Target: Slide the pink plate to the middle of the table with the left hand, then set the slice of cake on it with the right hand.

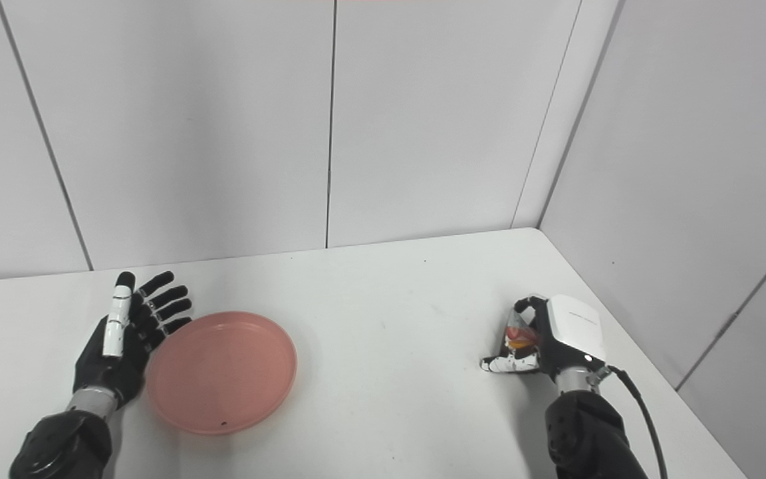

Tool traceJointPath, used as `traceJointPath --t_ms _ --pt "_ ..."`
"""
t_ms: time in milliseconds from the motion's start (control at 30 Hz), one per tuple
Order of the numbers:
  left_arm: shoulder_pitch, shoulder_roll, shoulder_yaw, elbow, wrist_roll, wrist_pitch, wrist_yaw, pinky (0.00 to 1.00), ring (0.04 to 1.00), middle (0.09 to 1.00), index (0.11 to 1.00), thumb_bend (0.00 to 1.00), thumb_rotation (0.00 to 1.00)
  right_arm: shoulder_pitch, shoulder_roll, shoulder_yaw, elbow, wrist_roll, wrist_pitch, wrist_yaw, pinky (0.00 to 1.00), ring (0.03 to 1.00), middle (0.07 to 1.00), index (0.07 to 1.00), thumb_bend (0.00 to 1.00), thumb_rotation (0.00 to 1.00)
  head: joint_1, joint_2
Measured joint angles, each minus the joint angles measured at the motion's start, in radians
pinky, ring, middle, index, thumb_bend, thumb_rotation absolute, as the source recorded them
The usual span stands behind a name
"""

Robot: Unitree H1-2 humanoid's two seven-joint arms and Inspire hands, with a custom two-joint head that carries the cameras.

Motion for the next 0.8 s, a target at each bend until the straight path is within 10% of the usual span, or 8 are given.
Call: traceJointPath --t_ms 800 --pt "-0.002 -0.001 -0.001 0.009 -0.002 -0.005 -0.005 0.64 0.712 0.723 0.746 0.62 0.93 0.016 -0.013 0.033 -0.176 0.046 0.000 0.047 0.19 0.249 0.331 0.565 0.87 0.23 0.015 0.000"
